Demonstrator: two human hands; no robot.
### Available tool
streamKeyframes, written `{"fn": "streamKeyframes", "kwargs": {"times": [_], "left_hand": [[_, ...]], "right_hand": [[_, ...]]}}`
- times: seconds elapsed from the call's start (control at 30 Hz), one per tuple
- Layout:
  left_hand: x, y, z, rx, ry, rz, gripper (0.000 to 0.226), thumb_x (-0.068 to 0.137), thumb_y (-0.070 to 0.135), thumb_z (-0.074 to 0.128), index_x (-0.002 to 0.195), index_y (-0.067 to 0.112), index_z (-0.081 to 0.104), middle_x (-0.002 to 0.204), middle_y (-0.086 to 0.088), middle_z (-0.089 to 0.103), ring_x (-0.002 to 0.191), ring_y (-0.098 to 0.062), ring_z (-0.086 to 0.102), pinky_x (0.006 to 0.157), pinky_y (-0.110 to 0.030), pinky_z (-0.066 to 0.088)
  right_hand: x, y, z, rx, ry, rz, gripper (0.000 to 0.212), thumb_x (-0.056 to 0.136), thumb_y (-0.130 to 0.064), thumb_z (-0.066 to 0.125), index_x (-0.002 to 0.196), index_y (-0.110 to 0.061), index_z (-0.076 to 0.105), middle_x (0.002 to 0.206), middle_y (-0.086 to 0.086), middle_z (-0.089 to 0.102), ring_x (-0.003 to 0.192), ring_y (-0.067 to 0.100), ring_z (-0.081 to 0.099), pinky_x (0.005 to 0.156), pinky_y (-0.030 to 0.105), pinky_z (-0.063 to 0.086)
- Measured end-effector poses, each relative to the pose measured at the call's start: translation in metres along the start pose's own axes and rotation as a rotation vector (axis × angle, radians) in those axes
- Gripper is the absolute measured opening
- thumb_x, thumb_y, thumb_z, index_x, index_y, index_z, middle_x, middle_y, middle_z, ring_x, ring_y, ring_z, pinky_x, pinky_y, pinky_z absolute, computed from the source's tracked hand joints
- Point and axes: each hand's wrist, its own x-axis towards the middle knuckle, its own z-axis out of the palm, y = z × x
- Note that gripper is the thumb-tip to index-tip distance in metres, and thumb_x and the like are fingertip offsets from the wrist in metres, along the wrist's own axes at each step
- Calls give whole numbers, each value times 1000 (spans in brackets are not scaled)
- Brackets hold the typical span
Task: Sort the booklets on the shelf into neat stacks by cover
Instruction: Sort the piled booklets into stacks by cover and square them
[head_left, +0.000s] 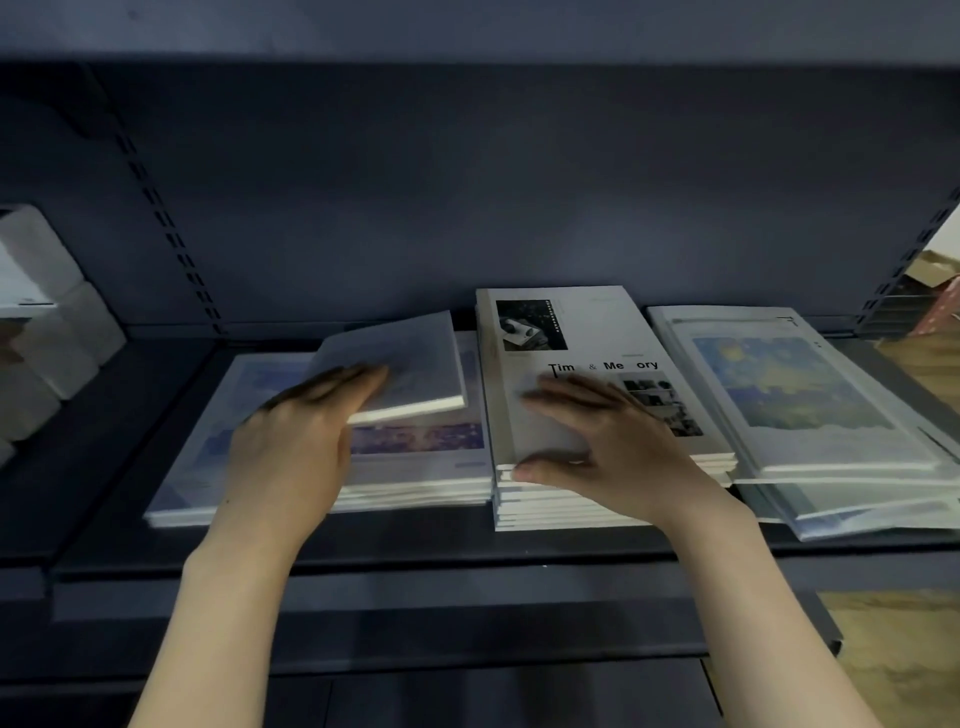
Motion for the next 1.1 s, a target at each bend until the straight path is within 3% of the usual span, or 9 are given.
{"fn": "streamKeyframes", "kwargs": {"times": [0.1, 0.23, 0.33, 0.5, 0.6, 0.7, 0.8, 1.1], "left_hand": [[0, 4, 2, 1, 17, 13, 58, 63, -20, 54, 111, 10, 68, 106, -10, 70, 79, -31, 70, 53, -38, 54], [-3, 13, 8, 27, -2, 41, 64, 53, -23, 68, 107, 11, 70, 105, -8, 70, 82, -29, 70, 59, -39, 55], [-6, 12, 10, 28, 10, 3, 66, 53, -24, 67, 109, 11, 69, 107, -8, 70, 85, -29, 70, 61, -39, 55], [-13, -20, 5, 69, 57, 26, 56, 71, -14, 45, 117, 13, 65, 114, -7, 67, 97, -24, 67, 75, -38, 54], [-19, -36, -7, 99, 45, -15, 57, 70, -2, 34, 116, 12, 65, 114, -6, 66, 98, -23, 67, 80, -30, 47], [-28, -46, -14, 119, 18, -65, 58, 68, -1, 36, 116, 13, 66, 114, -5, 67, 98, -23, 66, 78, -27, 47], [-38, -55, -17, 115, -8, -96, 59, 69, 6, 31, 117, 15, 65, 116, -3, 66, 101, -21, 64, 79, -30, 49], [-66, -98, -18, 157, -104, -155, 64, 67, 9, 28, 116, 27, 65, 115, 6, 66, 103, -16, 55, 69, -32, 41]], "right_hand": [[2, 3, 2, 8, 10, -8, 93, 58, -91, 27, 135, -42, 42, 146, -21, 31, 138, 3, 17, 111, 22, 10], [2, 6, -1, 28, -4, -26, 93, 57, -91, 27, 135, -43, 41, 146, -22, 32, 138, 3, 17, 115, 27, 13], [1, 9, -3, 19, -20, -36, 95, 56, -92, 26, 137, -44, 38, 147, -23, 29, 139, 3, 15, 115, 27, 11], [3, 5, -8, 60, -53, -27, 95, 55, -93, 27, 134, -41, 43, 146, -20, 32, 137, 2, 19, 114, 28, 16], [10, -7, -17, 33, -89, 1, 76, 69, -81, 37, 128, -34, 51, 140, -16, 41, 131, 6, 34, 108, 28, 27], [20, -22, -19, 2, -34, -23, 62, 81, -69, 37, 125, -28, 52, 132, -12, 49, 122, 11, 43, 101, 28, 34], [31, -39, -11, -16, 7, -62, 49, 89, -57, 42, 129, -29, 49, 134, -11, 48, 123, 12, 42, 98, 25, 30], [57, -81, 15, 17, -8, -175, 47, 92, -43, 47, 137, -27, 44, 143, -9, 37, 132, 11, 33, 105, 24, 25]]}}
